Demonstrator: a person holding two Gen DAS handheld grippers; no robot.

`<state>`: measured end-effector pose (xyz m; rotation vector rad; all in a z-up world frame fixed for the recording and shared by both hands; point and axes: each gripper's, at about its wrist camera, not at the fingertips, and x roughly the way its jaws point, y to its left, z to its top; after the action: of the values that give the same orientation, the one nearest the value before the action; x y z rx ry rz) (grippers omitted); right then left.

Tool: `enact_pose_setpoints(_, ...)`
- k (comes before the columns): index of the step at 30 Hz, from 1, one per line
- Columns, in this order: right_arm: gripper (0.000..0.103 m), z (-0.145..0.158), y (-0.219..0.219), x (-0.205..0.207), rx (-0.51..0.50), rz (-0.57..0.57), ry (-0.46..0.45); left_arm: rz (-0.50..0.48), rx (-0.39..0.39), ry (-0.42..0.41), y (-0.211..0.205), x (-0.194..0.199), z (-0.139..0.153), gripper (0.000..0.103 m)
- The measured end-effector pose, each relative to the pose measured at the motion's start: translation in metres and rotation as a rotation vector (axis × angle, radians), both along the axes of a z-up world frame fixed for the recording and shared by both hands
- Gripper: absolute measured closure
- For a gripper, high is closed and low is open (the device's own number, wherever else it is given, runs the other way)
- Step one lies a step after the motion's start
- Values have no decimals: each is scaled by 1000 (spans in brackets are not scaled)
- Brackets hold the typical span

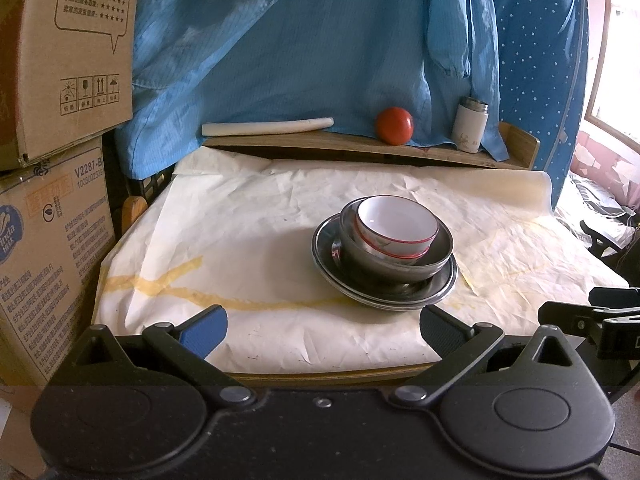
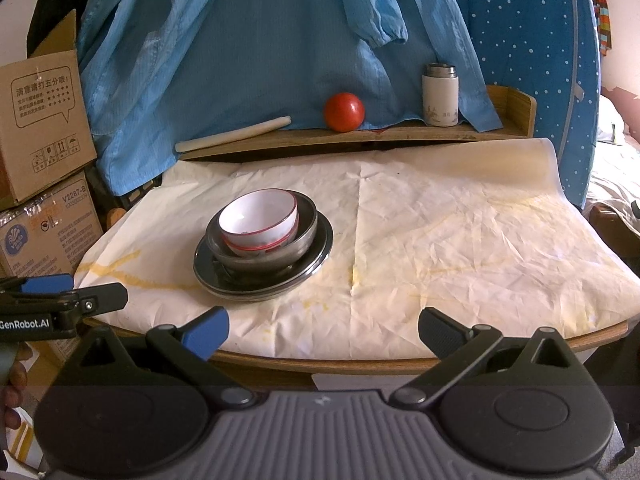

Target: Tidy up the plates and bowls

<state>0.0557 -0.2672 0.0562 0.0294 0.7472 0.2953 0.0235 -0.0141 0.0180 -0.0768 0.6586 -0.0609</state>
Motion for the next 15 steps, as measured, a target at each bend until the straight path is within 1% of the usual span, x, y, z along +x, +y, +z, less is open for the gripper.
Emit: enact_pose_setpoints(15,0,0,1,0,0,-1,0,3,0,-1,1,-1,0,1)
